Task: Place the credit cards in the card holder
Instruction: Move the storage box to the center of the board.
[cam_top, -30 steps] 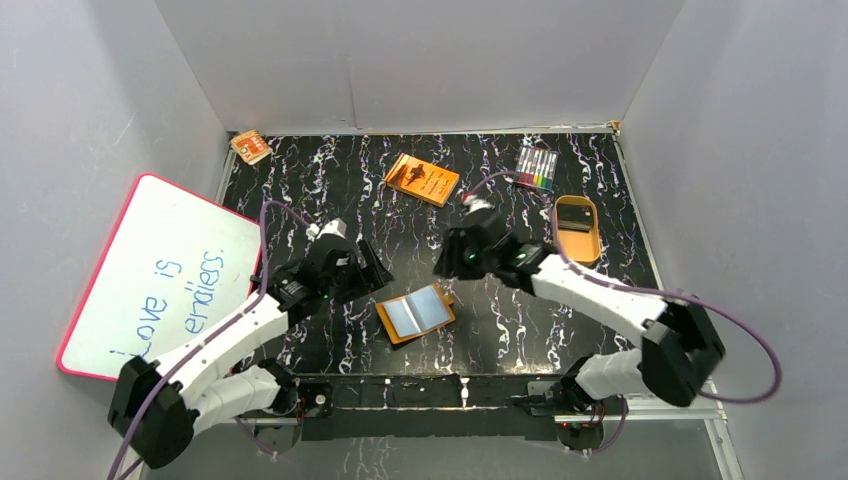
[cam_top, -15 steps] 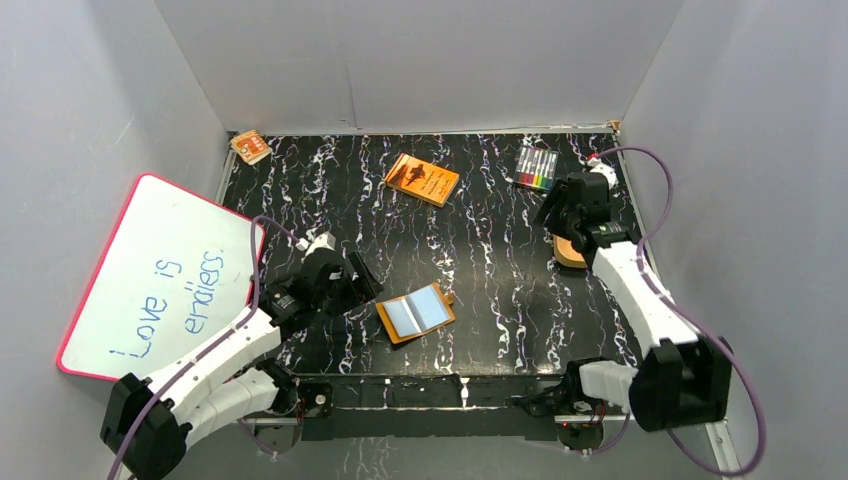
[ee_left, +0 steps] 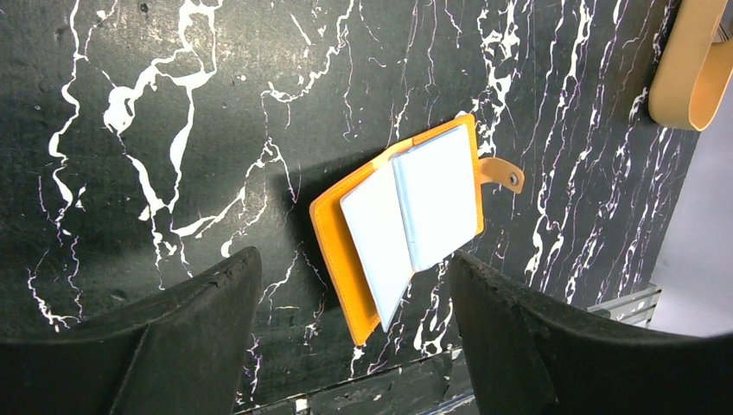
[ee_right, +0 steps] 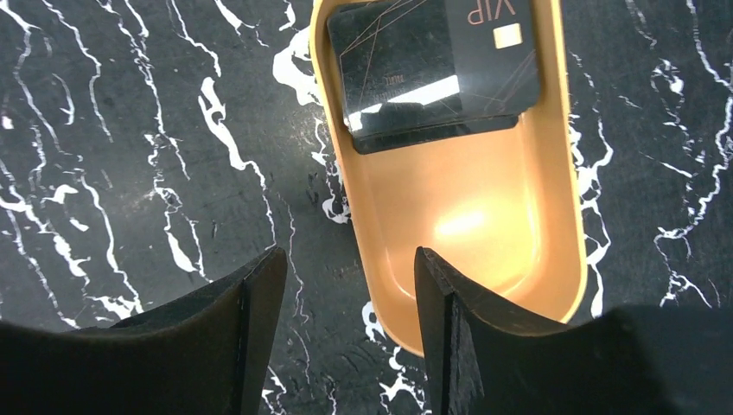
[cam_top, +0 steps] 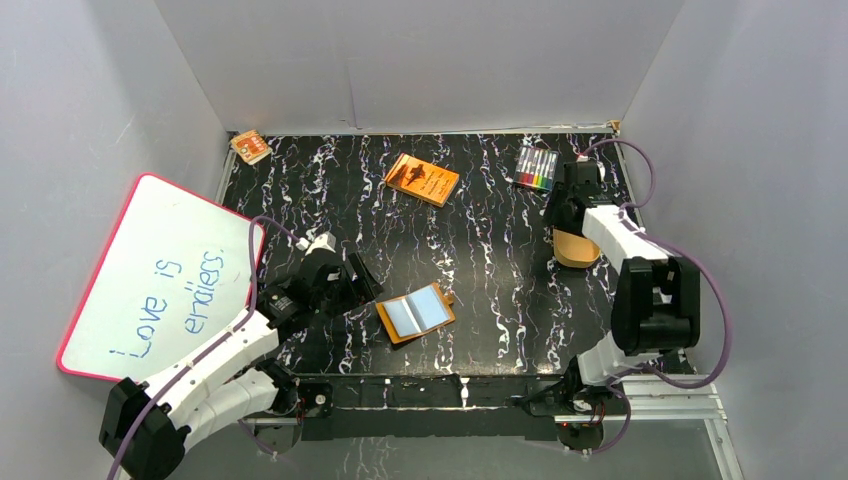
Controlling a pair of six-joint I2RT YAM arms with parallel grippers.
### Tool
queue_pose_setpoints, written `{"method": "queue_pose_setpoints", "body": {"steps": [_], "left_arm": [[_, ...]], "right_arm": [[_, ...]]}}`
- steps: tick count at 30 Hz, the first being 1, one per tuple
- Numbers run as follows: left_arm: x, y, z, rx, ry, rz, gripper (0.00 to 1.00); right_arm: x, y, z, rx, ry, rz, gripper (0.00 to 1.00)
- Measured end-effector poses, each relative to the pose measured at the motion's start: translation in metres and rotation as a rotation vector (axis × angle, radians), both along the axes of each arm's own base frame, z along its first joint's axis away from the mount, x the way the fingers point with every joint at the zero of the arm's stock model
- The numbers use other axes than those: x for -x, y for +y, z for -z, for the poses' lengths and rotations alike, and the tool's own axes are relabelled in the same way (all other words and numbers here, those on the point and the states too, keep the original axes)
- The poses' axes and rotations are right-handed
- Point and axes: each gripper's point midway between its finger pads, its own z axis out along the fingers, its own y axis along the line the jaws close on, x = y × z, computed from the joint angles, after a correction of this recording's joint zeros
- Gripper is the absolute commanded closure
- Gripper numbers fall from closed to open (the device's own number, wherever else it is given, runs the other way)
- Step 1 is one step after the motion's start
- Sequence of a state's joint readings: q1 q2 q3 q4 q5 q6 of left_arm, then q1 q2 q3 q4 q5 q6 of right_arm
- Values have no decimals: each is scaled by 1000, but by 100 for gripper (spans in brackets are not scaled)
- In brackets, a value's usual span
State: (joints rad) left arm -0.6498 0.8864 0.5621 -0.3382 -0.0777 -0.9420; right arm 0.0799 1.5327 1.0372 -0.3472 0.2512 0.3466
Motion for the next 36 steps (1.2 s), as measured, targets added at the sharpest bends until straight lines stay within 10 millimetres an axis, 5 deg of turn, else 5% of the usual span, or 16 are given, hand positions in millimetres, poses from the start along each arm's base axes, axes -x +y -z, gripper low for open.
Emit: {"method": "queue_pose_setpoints", "body": {"steps": [11, 20, 36], "left_arm": [[2, -2, -3, 14, -1, 10, 25], [3, -2, -6, 24, -8, 10, 25], [11, -1, 0, 48, 14, 9, 26]], "right_arm": [[-7, 0, 36, 26, 100, -39, 43], [-10, 10, 43, 20, 121, -87, 67], [18, 69, 55, 87, 157, -270, 95]]}}
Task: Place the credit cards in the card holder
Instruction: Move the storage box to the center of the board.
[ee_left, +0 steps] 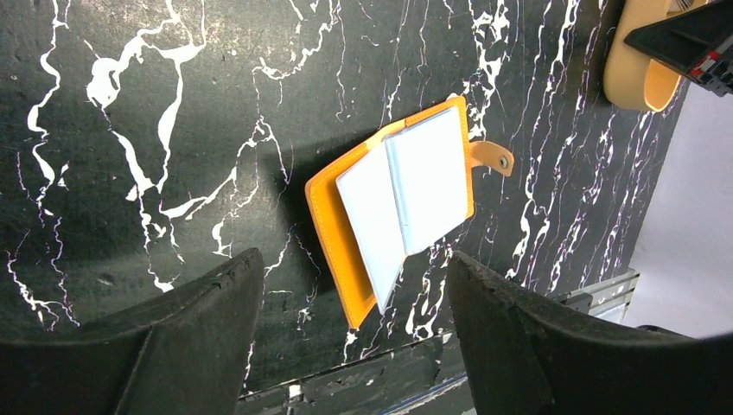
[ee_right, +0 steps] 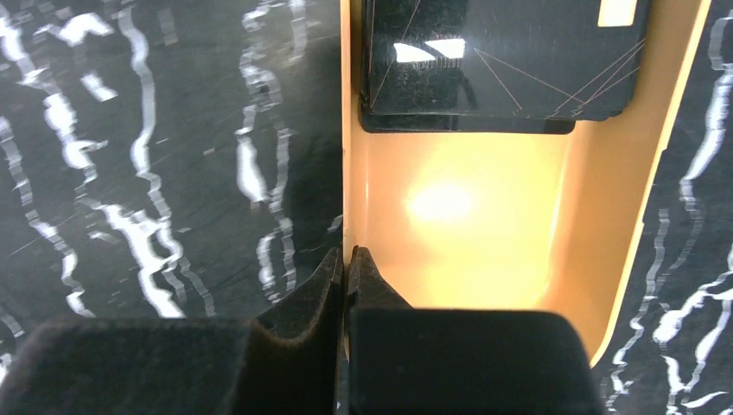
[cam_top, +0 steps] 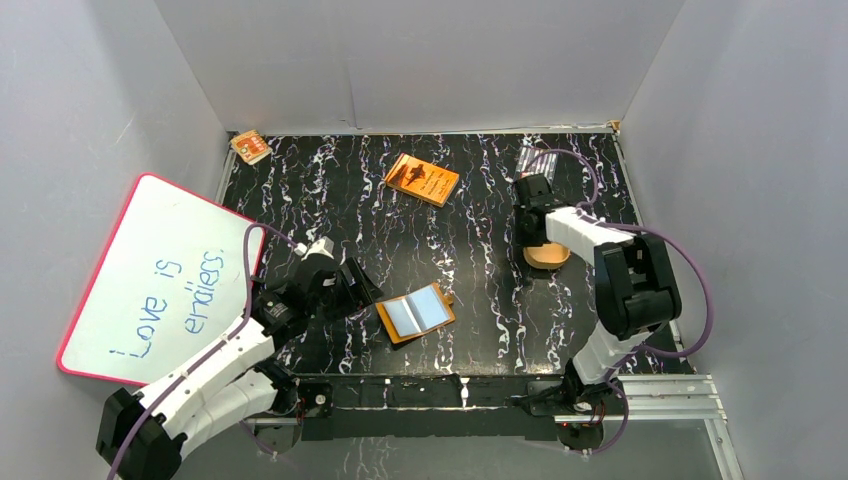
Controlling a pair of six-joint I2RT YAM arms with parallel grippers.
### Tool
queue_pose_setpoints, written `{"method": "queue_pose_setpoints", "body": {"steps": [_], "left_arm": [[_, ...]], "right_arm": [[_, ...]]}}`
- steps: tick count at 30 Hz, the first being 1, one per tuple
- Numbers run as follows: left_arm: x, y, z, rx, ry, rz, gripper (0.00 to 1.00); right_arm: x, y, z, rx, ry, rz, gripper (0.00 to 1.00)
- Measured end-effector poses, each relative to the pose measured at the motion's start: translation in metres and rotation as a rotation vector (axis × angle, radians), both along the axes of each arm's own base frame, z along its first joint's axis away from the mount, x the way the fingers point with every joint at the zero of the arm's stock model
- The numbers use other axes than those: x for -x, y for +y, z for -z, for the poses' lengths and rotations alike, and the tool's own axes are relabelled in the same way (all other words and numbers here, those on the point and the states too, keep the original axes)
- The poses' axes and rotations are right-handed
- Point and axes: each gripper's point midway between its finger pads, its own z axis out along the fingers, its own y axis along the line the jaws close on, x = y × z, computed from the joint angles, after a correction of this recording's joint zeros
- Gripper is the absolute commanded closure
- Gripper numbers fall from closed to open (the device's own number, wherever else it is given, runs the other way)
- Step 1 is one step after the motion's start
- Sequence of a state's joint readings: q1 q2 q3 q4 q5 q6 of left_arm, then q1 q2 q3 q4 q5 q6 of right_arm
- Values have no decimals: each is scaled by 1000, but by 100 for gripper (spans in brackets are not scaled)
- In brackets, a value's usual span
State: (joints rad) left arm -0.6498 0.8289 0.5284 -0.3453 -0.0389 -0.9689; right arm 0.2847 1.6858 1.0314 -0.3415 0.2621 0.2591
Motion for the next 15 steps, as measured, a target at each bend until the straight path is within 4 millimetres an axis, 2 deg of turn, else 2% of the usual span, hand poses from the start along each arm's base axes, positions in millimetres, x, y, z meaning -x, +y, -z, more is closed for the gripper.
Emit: {"method": "queue_pose_setpoints", "body": {"steps": [8, 15], "left_arm": [[3, 1, 2, 4, 4, 0, 26], [4, 2, 5, 7, 12, -5, 27]], "right_arm": [[30, 58, -1, 1, 4, -182, 99], [62, 96, -5, -24, 28, -275, 98]]}}
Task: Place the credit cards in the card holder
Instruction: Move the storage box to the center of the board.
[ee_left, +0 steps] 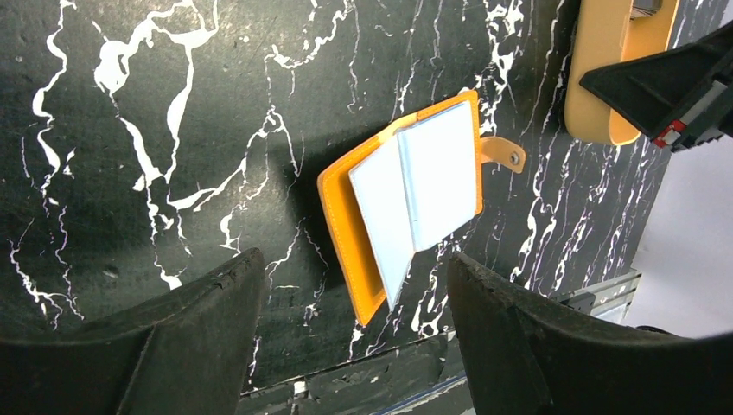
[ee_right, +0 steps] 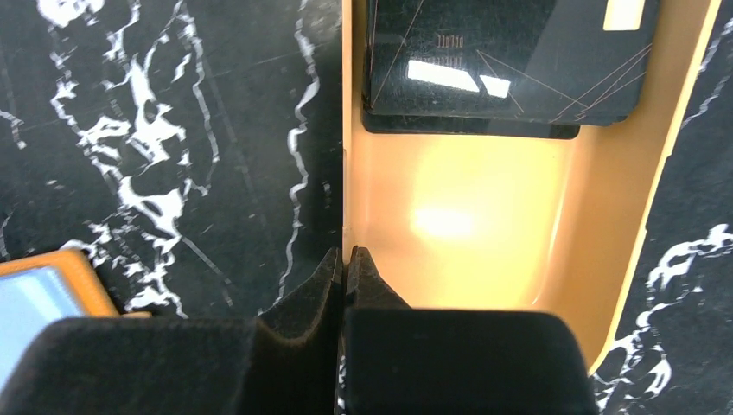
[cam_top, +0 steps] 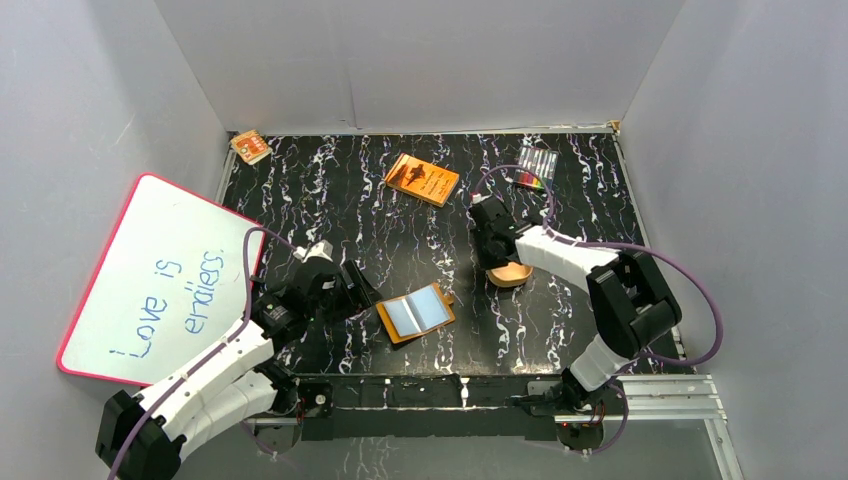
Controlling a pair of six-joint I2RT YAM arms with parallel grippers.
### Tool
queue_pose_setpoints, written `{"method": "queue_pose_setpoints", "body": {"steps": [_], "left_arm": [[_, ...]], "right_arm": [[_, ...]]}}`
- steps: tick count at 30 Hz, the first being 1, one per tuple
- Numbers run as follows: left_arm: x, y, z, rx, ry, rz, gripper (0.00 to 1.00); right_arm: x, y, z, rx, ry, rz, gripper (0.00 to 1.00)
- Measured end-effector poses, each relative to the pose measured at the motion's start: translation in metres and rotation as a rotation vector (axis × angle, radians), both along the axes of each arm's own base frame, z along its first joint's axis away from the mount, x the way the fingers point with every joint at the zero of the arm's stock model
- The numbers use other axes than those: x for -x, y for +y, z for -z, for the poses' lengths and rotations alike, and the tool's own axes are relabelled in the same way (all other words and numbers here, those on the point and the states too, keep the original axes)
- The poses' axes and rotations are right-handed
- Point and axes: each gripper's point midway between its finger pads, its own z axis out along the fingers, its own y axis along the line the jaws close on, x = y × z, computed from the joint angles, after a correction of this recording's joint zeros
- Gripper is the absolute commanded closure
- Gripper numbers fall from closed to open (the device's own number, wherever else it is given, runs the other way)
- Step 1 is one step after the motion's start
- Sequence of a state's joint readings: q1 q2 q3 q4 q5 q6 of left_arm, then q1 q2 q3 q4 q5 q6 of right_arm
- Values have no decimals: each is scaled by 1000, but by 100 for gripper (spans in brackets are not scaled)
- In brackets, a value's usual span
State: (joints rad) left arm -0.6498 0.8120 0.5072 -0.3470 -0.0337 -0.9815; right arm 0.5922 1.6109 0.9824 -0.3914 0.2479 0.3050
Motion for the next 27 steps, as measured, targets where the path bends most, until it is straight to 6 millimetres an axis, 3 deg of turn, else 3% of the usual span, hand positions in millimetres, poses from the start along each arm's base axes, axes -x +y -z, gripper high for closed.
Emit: {"method": "queue_pose_setpoints", "body": {"steps": [3, 7, 11, 16, 20, 22, 27], "left_arm": [[2, 1, 5, -4, 14, -4, 27], [2, 1, 7, -7, 23, -1, 27], [3, 0, 9, -11, 34, 3, 27], [4, 0, 9, -11, 35, 4, 26], [3, 0, 9, -13, 35, 2, 26], [3, 0, 9, -13, 33, 0, 26], [3, 0, 9, -13, 34, -1, 26]], "right_arm": [[9, 9, 1, -24, 14, 1, 90], [12, 12, 1, -41, 21, 20, 55], [12, 13, -7, -65, 8, 42, 38], [11, 17, -39, -162, -47, 97, 34], [5, 17, -66, -323, -104, 250, 34], [4, 13, -68, -399, -121, 358, 34], [3, 1, -48, -501, -102, 625, 32]]}}
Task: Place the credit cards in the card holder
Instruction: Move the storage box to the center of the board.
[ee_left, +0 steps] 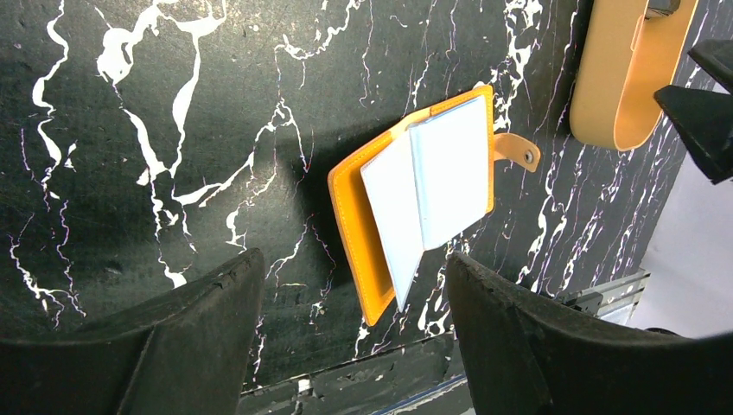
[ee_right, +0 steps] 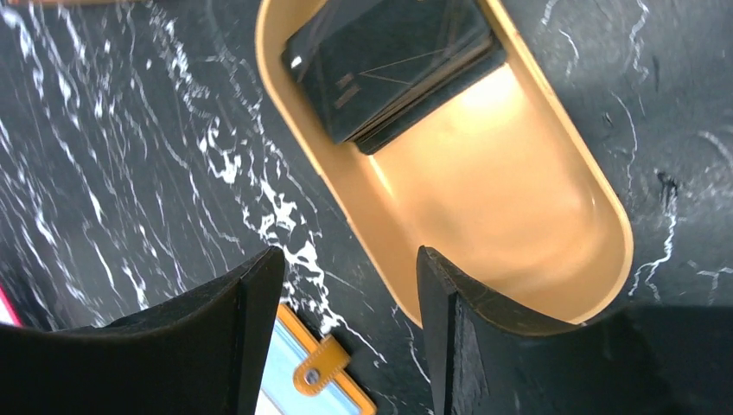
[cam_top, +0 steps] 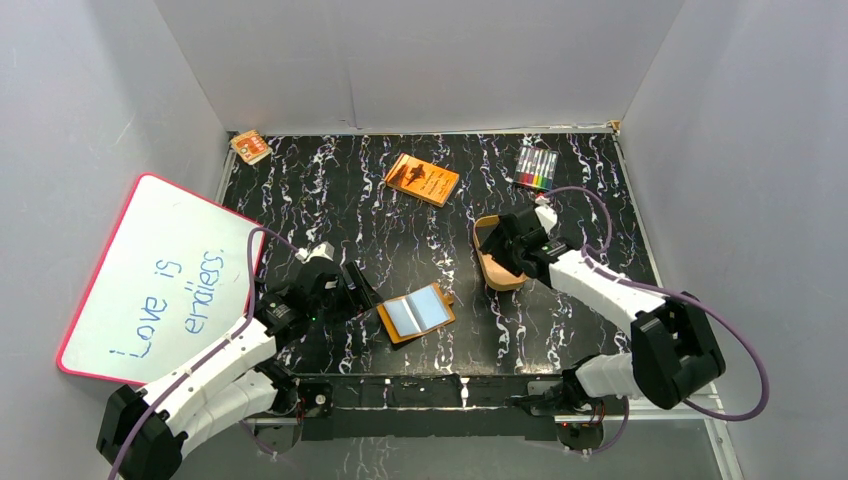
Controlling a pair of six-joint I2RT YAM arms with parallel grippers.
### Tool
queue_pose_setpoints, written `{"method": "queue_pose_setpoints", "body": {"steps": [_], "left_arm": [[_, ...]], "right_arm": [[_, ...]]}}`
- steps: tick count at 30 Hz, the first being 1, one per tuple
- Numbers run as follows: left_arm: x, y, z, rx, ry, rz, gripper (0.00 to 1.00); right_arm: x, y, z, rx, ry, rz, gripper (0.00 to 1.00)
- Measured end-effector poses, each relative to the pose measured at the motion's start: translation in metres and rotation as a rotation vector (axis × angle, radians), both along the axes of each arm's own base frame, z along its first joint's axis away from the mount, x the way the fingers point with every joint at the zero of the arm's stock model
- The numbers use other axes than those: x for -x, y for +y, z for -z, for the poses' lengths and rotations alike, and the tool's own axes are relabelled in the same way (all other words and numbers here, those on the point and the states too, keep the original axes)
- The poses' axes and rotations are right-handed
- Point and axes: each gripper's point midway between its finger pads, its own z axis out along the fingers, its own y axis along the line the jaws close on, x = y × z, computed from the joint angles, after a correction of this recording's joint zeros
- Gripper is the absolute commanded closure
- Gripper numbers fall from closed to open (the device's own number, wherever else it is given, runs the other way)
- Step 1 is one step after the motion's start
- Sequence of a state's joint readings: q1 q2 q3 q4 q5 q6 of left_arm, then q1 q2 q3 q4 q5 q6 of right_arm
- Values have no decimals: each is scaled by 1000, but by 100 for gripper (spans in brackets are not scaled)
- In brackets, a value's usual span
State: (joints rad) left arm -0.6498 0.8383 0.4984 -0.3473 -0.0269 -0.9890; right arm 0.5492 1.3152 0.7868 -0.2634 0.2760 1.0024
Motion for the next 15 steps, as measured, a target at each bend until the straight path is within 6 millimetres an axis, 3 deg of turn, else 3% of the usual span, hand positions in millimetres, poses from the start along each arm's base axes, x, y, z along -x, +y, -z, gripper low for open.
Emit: {"method": "queue_pose_setpoints", "body": {"steps": [8, 15], "left_arm": [[-1, 0, 0, 0, -1, 0, 26], [-2, -2, -1, 5, -7, 0, 26]], "right_arm": [[-32, -4, 6, -156, -16, 254, 26], [-51, -34, 23, -214, -4, 423, 28]]}}
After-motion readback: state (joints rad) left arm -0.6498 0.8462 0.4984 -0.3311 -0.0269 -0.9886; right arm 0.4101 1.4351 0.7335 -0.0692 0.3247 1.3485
